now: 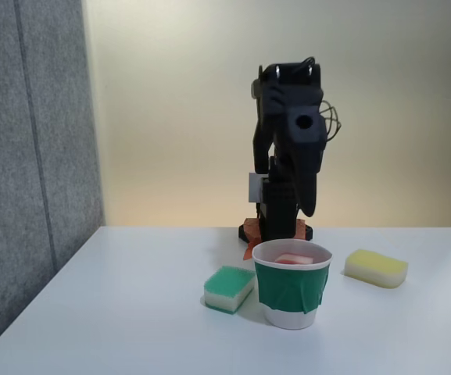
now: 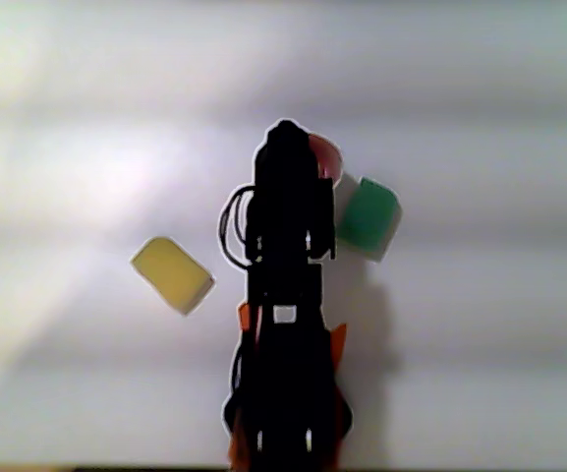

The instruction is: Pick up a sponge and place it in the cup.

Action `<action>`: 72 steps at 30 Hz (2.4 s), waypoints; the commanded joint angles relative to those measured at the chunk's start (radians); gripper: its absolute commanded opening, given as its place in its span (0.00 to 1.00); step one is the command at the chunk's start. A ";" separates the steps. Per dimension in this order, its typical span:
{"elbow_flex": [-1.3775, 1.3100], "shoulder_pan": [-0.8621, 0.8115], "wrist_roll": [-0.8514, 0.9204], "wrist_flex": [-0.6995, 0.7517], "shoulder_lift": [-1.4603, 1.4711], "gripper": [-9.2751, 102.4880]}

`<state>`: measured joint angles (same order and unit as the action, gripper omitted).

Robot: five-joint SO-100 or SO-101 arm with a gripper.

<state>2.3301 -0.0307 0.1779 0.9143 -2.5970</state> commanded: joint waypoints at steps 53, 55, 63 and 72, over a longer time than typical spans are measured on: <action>0.902 0.026 -0.156 -0.008 -0.769 0.08; 0.902 0.026 -0.155 0.032 -0.769 0.08; 0.902 -0.006 -0.140 0.276 -0.769 0.08; 0.902 -0.003 -0.170 0.371 -0.769 0.08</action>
<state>3.1876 -0.0322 0.0061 1.2717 -3.3548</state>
